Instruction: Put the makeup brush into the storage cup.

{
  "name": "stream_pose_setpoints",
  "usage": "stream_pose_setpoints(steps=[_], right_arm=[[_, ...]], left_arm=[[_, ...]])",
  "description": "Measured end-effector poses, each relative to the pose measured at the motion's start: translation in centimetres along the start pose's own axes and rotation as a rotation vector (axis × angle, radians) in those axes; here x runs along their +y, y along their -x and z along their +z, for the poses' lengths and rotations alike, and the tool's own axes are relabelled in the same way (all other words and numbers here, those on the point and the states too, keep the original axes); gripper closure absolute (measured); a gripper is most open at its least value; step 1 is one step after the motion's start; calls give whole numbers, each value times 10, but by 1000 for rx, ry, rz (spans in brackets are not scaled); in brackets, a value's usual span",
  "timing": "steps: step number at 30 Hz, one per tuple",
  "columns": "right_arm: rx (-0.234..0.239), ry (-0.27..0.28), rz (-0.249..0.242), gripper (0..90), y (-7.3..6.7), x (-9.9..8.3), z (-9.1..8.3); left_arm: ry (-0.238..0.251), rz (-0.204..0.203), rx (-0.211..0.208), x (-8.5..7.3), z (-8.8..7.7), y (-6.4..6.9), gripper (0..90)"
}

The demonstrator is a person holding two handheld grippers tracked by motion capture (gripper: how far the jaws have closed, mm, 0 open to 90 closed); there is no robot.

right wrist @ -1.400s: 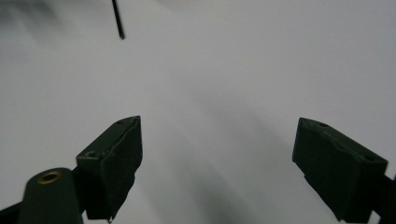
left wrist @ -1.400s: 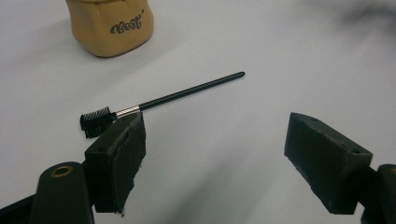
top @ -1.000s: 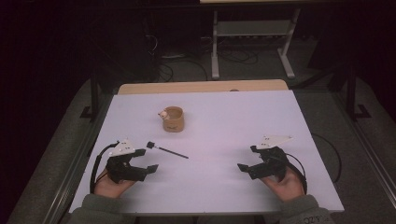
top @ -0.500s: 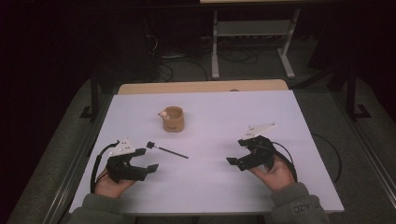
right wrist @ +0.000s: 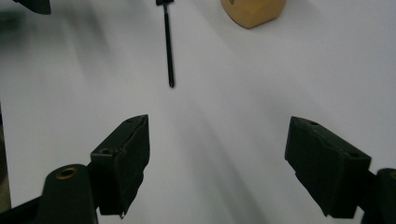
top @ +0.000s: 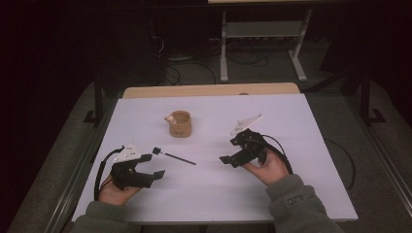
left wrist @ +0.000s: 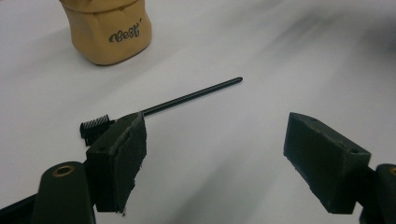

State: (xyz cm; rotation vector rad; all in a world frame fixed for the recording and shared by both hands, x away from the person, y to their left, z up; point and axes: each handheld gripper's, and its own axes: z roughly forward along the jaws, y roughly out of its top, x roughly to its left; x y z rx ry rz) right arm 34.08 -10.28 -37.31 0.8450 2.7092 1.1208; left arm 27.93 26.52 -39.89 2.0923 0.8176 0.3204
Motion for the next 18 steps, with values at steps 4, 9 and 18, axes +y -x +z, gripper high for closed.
stream_pose_setpoints(steps=[4,9,18], right_arm=[[14,-25,-29,219,-2,15,13],[23,-43,-61,231,-4,30,26],[44,-29,-91,281,-10,48,47]], left_arm=[[2,-1,0,0,0,0,212],[4,-2,0,0,0,-1,213],[8,-2,-1,0,0,-1,214]])
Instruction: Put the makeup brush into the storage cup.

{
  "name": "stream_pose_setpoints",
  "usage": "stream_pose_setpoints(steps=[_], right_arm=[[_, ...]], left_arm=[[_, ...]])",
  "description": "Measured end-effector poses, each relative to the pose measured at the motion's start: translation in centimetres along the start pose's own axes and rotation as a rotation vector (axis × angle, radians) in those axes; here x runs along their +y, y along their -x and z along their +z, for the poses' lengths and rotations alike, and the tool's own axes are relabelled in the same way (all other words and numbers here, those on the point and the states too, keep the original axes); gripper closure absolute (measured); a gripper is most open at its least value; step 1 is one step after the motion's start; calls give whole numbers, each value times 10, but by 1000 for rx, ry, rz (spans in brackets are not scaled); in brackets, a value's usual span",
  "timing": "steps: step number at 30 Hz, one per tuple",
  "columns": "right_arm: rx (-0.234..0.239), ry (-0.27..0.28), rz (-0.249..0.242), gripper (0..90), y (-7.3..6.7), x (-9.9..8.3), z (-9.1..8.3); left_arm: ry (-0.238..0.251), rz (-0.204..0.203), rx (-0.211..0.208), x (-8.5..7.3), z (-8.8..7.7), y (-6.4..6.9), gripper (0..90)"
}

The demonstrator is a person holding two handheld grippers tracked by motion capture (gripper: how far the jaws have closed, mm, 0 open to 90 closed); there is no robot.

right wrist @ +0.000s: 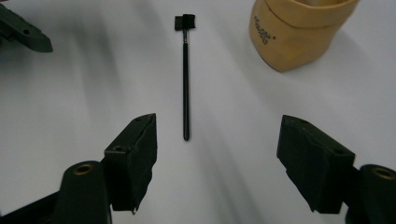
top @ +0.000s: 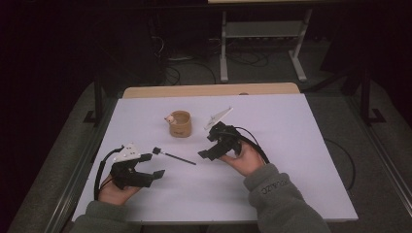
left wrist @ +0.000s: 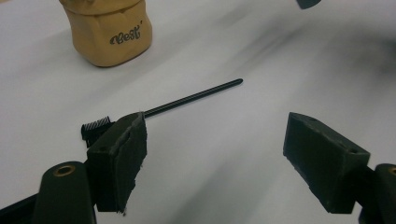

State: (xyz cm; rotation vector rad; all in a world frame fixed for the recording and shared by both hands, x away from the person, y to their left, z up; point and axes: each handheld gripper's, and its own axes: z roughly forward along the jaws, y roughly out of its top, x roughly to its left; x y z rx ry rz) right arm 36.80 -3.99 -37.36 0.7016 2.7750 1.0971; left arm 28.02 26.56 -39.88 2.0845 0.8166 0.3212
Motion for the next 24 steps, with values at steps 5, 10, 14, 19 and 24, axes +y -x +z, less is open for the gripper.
stream_pose_setpoints(steps=[5,10,14,19,24], right_arm=[[20,-9,-15,296,-3,6,19],[35,-3,-6,326,-5,11,38],[39,-8,-16,343,-5,12,50],[34,-28,-42,368,-7,12,62],[40,-40,-53,420,-8,11,75]], left_arm=[[0,-1,-1,0,0,0,214],[4,0,-3,0,0,-1,214],[4,-1,-5,0,0,-1,214],[5,-7,-4,0,0,0,214],[10,-13,-4,0,0,0,215]])
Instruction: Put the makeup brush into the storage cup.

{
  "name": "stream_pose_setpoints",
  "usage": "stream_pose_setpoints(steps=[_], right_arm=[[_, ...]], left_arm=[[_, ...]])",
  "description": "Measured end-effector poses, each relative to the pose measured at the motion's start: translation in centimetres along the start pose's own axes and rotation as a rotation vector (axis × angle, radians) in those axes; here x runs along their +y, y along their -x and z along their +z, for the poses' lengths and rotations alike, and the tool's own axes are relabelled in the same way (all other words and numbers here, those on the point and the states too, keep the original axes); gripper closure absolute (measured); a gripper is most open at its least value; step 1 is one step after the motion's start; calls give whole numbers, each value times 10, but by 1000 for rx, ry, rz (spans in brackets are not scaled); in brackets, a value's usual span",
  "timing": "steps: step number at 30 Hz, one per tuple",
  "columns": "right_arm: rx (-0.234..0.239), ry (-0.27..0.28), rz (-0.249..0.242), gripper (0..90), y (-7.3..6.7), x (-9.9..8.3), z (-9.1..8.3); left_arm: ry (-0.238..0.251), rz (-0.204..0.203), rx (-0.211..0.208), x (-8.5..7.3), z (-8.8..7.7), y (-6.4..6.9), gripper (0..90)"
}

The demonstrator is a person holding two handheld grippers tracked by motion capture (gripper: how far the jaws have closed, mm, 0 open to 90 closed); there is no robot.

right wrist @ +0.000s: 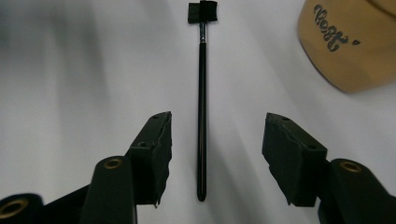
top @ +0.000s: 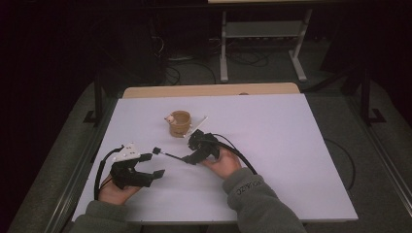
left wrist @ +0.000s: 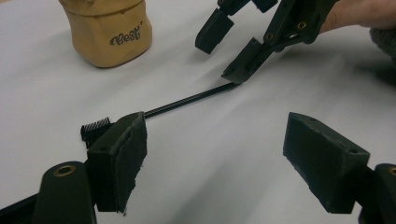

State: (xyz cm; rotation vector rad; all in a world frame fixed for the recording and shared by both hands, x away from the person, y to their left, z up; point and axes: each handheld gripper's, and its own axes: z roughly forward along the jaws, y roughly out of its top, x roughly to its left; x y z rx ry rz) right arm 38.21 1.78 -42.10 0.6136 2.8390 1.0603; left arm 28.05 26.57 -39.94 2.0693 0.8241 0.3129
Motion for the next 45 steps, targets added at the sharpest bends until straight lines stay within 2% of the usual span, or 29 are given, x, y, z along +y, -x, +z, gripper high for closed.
stream_pose_setpoints(steps=[6,13,17,18,21,22,26,28,38,40,45], right_arm=[[0,-12,-5,476,-1,-1,11],[2,-36,-15,595,-4,-1,21],[-23,-41,-39,643,-8,0,23],[-51,-54,-58,666,-11,0,23],[-61,-59,-68,687,-13,1,23],[-71,-68,-73,738,-16,2,24],[-66,-77,-75,795,-18,3,25],[-61,-82,-56,848,-16,4,25],[-44,-100,-28,852,-15,7,26],[-54,-102,-45,852,-16,8,26],[-52,-101,-30,852,-15,8,25]], left_arm=[[0,-2,0,0,0,0,215],[-1,-2,1,0,0,0,217],[-1,-3,1,0,0,0,218],[-1,-3,1,0,0,0,218],[0,-2,2,0,0,0,218],[-1,-3,3,0,0,0,219],[-4,-1,4,0,0,0,220],[-4,-1,2,1,1,1,222],[-10,-3,5,0,1,0,228],[-10,-2,5,0,1,0,230],[-8,0,3,0,1,-1,237]])
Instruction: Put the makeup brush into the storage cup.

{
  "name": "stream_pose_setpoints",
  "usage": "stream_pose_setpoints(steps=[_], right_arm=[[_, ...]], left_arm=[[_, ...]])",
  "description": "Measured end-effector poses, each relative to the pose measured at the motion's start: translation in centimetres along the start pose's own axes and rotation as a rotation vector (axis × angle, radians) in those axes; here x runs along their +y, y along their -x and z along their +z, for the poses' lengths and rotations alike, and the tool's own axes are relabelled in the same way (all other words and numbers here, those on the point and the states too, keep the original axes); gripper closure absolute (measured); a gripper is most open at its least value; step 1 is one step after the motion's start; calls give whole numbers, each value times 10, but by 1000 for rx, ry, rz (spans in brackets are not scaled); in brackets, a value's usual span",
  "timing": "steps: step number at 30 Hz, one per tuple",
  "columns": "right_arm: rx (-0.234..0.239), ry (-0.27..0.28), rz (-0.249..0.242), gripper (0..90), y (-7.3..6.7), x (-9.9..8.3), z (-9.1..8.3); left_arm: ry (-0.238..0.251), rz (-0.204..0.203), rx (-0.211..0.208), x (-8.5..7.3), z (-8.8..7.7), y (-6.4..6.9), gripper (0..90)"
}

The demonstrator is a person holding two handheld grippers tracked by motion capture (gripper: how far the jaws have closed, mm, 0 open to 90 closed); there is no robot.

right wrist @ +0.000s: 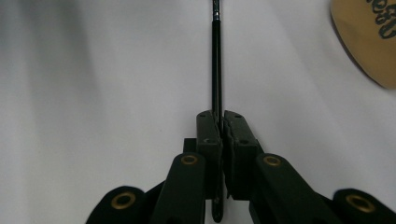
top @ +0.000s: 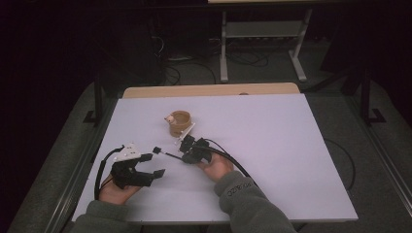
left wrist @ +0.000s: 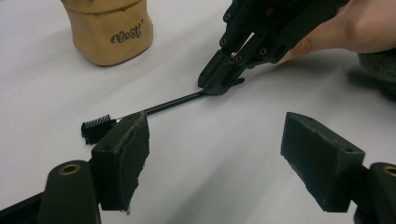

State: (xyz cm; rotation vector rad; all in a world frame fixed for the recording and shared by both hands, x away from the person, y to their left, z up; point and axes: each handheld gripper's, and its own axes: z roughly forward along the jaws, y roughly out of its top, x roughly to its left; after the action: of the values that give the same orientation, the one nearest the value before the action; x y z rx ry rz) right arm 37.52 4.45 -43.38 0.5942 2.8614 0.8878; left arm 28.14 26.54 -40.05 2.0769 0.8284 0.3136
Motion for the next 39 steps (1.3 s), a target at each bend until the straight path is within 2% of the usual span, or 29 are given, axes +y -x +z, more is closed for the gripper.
stream_pose_setpoints(steps=[7,18,23,27,33,39], right_arm=[[-2,-13,2,852,1,-2,-5],[-1,17,8,852,1,-8,-21],[6,-15,4,852,1,-11,-17],[9,-6,7,853,1,-11,-17],[17,25,30,853,4,-10,-25],[17,20,32,853,4,-11,-26]], left_arm=[[4,-5,-2,0,-1,-1,241],[-5,-1,-12,0,1,0,256],[-1,-3,-11,0,1,0,256],[-5,-4,-13,0,1,0,256],[-7,-1,-14,0,1,0,260],[-9,-4,-18,0,2,0,276]])
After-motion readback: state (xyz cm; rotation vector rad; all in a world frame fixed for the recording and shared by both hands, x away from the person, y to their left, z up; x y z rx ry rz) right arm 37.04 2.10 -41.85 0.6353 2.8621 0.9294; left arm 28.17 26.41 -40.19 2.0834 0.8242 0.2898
